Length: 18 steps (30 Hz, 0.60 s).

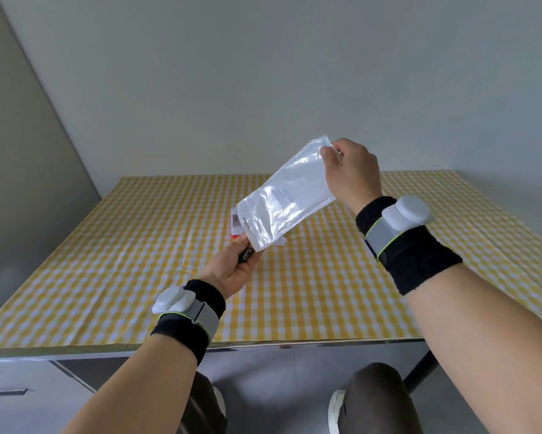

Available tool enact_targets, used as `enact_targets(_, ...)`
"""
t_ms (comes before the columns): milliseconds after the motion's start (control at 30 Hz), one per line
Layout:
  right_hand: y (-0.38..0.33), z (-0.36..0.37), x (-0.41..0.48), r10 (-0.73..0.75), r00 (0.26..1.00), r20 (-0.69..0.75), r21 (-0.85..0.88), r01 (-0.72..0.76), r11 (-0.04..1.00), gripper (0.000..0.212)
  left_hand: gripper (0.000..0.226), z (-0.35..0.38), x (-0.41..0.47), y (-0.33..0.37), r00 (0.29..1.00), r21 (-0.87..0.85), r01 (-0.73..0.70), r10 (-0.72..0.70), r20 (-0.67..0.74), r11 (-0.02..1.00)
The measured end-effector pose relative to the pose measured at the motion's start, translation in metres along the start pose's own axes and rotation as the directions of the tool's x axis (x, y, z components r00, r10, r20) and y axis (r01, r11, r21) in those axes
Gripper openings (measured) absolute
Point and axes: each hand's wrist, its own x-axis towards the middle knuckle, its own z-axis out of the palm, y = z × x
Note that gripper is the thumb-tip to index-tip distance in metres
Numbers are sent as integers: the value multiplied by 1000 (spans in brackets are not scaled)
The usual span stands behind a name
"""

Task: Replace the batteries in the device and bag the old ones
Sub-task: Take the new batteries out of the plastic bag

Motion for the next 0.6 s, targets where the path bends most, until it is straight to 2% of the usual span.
enact_targets(133,8,-7,3,143,983,-116,-14,-146,989,27,21,-1,1,5,999,-18,-18,18,-34,1000)
enact_targets(267,15,-12,-2,270,940,-210,-6,-277,961,31,22,0,-2,7,999,10,-33,33,-21,999)
enact_targets(333,22,-10,-6,221,938,-268,-31,-238,971,31,22,2,-2,6,999,18,-40,40,-12,999)
enact_targets(400,36,-4,-9,91,958,-273,-74,-115,991,28,21,4,-1,6,999,5,-39,39,-6,999)
enact_targets(467,54,6,-14,-56,986,-154,-177,28,984,26,21,5,-1,6,1000,-20,-30,29,-4,999)
enact_targets(500,64,12,-17,-78,995,-56,-241,63,968,27,23,6,-1,6,1000,-27,-24,24,-10,999)
enact_targets(600,94,30,-33,50,977,206,-320,19,947,29,30,11,-1,6,1000,2,-14,14,-13,1000)
